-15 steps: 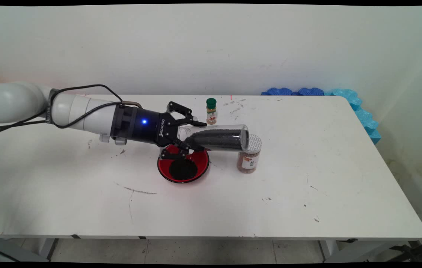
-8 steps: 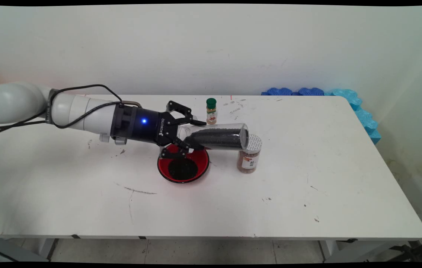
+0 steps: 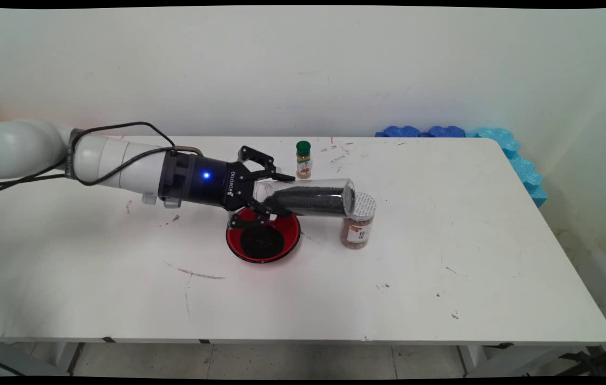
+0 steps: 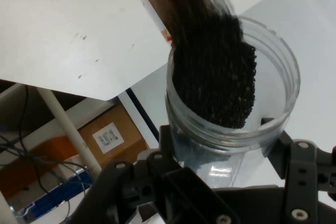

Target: Pour the black seasoning powder in the red bowl

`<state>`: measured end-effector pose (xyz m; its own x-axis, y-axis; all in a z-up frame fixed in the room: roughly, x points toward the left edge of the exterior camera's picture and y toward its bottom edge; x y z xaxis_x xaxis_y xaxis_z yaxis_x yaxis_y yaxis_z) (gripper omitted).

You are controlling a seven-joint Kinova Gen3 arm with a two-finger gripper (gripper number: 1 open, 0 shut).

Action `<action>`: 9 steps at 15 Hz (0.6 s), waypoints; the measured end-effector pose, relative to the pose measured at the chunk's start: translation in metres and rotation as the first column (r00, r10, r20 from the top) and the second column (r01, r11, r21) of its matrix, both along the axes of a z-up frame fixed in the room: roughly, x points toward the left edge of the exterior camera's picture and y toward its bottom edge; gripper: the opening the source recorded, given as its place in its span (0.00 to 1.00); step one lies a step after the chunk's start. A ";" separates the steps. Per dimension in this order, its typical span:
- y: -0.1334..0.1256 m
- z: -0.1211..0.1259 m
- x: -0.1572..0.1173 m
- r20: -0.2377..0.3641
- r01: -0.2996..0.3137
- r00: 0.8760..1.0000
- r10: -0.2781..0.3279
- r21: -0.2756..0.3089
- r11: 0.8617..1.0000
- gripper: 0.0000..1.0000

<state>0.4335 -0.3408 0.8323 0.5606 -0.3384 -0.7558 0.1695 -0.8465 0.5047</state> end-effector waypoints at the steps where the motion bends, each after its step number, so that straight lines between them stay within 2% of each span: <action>1: 0.000 0.000 0.000 0.006 0.006 1.000 -0.006 -0.005 1.000 0.00; 9: 0.002 -0.002 0.000 0.078 0.073 0.995 -0.069 -0.058 0.996 0.00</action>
<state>0.4331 -0.3389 0.8307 0.5886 -0.4235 -0.6886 0.0693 -0.8222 0.5649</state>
